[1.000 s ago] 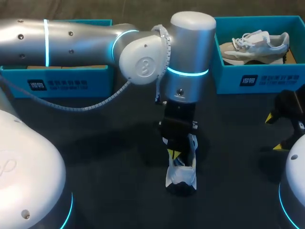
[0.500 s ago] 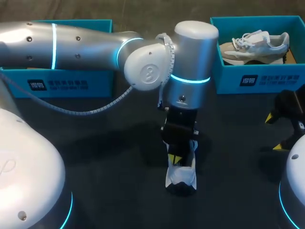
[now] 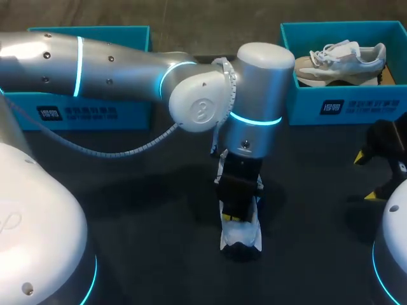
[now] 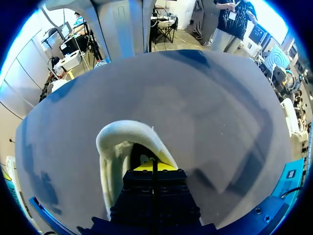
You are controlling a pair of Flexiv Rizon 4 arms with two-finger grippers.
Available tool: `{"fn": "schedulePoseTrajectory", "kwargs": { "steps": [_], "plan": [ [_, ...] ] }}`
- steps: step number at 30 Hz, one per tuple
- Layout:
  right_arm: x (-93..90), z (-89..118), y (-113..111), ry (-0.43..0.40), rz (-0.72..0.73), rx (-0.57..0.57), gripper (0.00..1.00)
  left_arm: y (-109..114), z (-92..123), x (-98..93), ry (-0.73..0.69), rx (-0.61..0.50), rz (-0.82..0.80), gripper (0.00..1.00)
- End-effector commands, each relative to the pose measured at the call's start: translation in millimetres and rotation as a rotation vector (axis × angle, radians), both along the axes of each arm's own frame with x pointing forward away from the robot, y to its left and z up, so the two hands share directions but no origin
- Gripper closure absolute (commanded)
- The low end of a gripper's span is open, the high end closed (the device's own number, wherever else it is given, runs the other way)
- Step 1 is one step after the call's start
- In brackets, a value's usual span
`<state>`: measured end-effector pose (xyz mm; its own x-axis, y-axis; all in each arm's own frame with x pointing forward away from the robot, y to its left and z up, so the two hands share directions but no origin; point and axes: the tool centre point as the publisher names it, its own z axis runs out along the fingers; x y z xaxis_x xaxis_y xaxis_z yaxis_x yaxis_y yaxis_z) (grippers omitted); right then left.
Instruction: Take the shoe out of the shoebox, open the shoe tongue, remove and reinsert the insole, then place the shoe into the shoebox
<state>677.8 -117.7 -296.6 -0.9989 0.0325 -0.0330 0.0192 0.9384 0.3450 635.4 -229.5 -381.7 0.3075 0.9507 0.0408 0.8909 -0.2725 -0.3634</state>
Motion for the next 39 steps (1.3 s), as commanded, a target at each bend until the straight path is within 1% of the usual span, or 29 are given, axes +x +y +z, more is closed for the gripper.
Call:
{"fn": "schedulePoseTrajectory", "kwargs": {
  "steps": [1, 9, 15, 18, 26, 29, 32, 39],
  "plan": [
    [-0.5, -0.3, 0.6, 0.0, -0.001, -0.003, 0.0, -8.3, -15.2, -5.1, -0.011, 0.032, 0.0, 1.0],
    [-0.5, -0.3, 0.6, 0.0, -0.001, -0.003, 0.0, -15.2, -26.2, -3.8, -0.019, -0.019, 0.062, 1.0],
    [-0.5, -0.3, 0.6, 0.0, -0.001, -0.003, 0.0, -18.6, -24.2, 3.1, -0.045, -0.082, 0.135, 1.0],
    [-0.5, -0.3, 0.6, 0.0, -0.001, -0.003, 0.0, -18.0, -14.6, 8.2, -0.061, -0.1, 0.154, 1.0],
    [-0.5, -0.3, 0.6, 0.0, -0.001, -0.003, 0.0, -14.6, 23.0, 16.3, -0.054, -0.139, 0.154, 1.0],
    [-0.5, -0.3, 0.6, 0.0, -0.001, -0.003, 0.0, -17.2, 27.6, 14.3, -0.037, -0.128, 0.145, 1.0],
    [-0.5, -0.3, 0.6, 0.0, -0.001, -0.003, 0.0, -21.9, 24.4, 6.7, -0.028, -0.112, 0.13, 1.0],
    [-0.5, -0.3, 0.6, 0.0, -0.001, -0.003, 0.0, -27.9, 5.4, -5.8, -0.001, -0.076, 0.114, 1.0]
  ]
}}
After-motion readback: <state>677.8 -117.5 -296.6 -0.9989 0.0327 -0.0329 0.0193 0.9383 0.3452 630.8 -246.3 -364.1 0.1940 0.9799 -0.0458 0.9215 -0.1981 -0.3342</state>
